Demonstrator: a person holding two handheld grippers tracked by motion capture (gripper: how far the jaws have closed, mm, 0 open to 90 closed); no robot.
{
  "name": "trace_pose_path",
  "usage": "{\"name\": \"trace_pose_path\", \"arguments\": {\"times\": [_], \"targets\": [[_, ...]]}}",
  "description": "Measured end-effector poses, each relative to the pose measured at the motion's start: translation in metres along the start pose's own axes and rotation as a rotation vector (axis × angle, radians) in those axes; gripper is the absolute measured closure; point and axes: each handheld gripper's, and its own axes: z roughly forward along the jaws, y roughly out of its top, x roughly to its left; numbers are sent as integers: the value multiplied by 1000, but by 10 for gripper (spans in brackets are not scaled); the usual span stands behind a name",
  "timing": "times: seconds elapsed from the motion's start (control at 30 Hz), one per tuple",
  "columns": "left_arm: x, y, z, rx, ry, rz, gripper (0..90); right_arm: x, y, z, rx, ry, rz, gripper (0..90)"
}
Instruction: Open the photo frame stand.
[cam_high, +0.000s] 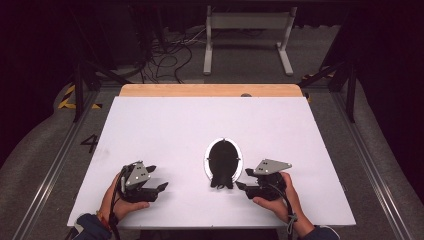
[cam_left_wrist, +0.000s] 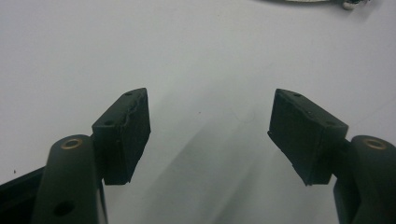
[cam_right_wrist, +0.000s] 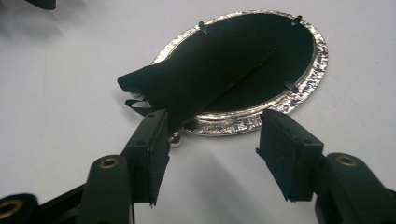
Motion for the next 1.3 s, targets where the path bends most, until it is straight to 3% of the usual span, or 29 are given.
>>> {"name": "trace_pose_path", "arguments": {"times": [0.3, 0.53, 1.03, 1.3], "targets": [[-1, 1, 1, 0, -10, 3, 294, 14, 2, 6, 20, 42, -20, 430], [-1, 1, 2, 5, -10, 1, 293, 19, 0, 15, 61, 36, -28, 437], [-2, 1, 1, 6, -20, 12, 278, 21, 3, 30, 145, 18, -60, 562], [-4, 0, 5, 7, -52, 5, 270, 21, 1, 29, 136, 39, -57, 643]]}}
